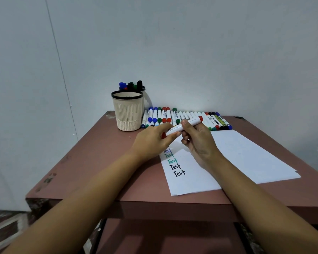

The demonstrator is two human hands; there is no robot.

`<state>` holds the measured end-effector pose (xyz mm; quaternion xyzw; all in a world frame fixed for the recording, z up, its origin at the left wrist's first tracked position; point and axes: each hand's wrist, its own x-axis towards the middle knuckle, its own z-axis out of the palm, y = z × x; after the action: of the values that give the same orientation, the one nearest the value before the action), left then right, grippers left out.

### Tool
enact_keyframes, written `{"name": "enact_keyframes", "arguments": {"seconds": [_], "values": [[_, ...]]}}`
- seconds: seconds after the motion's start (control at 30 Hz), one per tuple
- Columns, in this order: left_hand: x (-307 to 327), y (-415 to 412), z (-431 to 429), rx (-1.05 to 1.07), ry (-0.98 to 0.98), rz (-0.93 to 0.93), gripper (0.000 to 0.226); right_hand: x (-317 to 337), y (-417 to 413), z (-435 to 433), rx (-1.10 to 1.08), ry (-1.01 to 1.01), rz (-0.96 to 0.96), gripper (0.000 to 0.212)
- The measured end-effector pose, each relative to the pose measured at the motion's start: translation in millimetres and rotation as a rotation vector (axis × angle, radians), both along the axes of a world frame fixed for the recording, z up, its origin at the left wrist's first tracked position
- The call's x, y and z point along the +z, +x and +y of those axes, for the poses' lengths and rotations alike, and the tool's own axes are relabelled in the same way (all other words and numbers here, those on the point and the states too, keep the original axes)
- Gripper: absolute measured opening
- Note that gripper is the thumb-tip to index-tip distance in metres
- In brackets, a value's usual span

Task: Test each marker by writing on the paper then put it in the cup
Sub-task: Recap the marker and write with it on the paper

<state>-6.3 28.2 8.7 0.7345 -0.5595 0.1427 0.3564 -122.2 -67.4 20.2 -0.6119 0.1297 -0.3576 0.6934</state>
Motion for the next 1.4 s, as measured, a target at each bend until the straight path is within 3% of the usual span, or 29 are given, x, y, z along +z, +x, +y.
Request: {"name": "enact_keyframes", "arguments": {"seconds": [0.13,0.33,0.6,0.7,0.8,0.97,1.1,1.3,1.4], "values": [[0.7,-2.7,0.0,0.034,0.056,-0.206,0.036,-2.2,0.5,0.6,-0.061,-0.11,0.055,0.015],[-1.3,-3.7,-3.5,0.015,0.06,-0.074,0.034,-1.3,1.2,-0.5,-0.019,-0.047,0.033,0.016],[1.8,1.0,4.5,0.067,-0.005,0.0,0.04,2.1,-2.4,4.9,-0.034,-0.145,0.018,0.014],[4.0,3.7,5.6,0.121,0.021,0.118,0.055,1.5,-3.2,2.0,-0.035,-0.036,0.001,0.016],[4.2,5.7,6.7,0.087,0.011,0.186,0.07,6.7,-6.3,-2.4,-0.113,0.195,-0.074,0.014],[0.9,11.7,5.1,0.013,-0.082,0.388,0.03,9.9,-12.1,-3.9,-0.047,0.501,-0.202,0.016],[-4.0,19.1,3.8,0.038,-0.031,0.4,0.031,8.8,-15.6,3.2,-0.035,0.376,-0.084,0.004],[-8.0,26.0,3.9,0.045,0.047,0.261,0.037,8.5,-22.5,12.5,-0.176,0.039,0.137,0.026],[-5.7,24.6,6.1,0.035,0.085,0.282,0.043,14.2,-30.8,24.7,-0.146,0.029,0.137,0.027]]}}
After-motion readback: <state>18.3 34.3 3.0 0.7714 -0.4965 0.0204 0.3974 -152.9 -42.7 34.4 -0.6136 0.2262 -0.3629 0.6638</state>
